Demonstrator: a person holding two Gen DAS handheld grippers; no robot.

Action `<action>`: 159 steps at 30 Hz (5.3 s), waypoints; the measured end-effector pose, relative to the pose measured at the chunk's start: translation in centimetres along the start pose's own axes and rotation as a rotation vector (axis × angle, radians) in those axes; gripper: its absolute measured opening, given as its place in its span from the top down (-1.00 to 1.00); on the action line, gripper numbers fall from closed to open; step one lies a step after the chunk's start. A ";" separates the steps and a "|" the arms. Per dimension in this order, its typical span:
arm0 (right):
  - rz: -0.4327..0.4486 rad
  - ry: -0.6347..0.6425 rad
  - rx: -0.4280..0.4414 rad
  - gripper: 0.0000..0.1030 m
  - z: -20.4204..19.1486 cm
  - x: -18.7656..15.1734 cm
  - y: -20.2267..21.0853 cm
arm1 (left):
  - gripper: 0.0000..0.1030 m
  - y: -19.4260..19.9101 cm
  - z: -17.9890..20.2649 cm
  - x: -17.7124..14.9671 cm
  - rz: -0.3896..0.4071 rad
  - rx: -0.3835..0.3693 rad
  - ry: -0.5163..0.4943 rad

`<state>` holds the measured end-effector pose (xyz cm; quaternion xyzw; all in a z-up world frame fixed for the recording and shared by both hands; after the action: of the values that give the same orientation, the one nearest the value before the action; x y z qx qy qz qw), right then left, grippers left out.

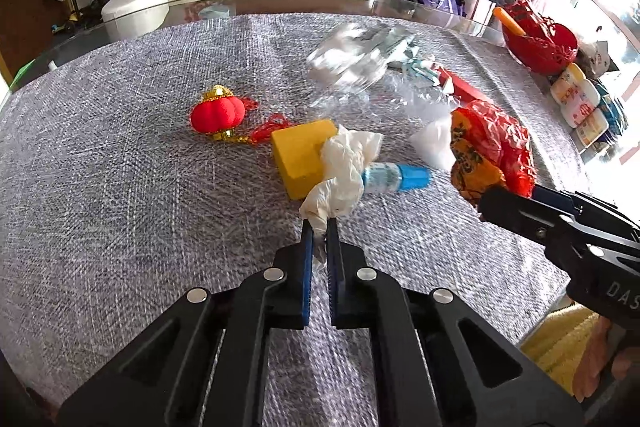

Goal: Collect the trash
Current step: 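Grasp the red-gold wrapper with the right tool while the left tool grasps the white tissue, then carry both items over the bin and open both tools to drop them, then grasp the clear plastic bag with the right tool while the left tool grasps the blue-white tube, then move both tools over the bin and open them to drop the items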

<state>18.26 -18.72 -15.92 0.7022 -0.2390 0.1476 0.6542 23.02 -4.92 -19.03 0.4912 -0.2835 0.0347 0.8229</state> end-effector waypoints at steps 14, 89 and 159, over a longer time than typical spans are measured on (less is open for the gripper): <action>0.077 -0.003 0.004 0.29 0.0 -2.0 6.6 | 0.92 7.9 5.0 -2.7 0.107 -0.001 -0.034; -0.024 -0.056 -0.105 -0.75 5.2 -11.8 6.1 | -0.78 9.6 6.0 -18.3 0.084 0.111 0.010; -0.009 -0.017 -0.039 0.70 7.5 -0.9 -0.8 | -0.07 -3.5 5.8 -0.4 0.012 0.052 -0.012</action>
<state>17.09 -26.03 -17.82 0.6917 -0.2441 0.1339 0.6664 21.33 -11.46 -19.92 0.5110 -0.2902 0.0443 0.8079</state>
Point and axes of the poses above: each gripper's, at about its wrist camera, not at the fingertips, and y roughly against the way its jaws point, z to its right, x to its top, the point moved 3 cm from there along -y, roughly the way its jaws point, and after that the axes turned 15 degrees about -x, right-handed, at the moved point
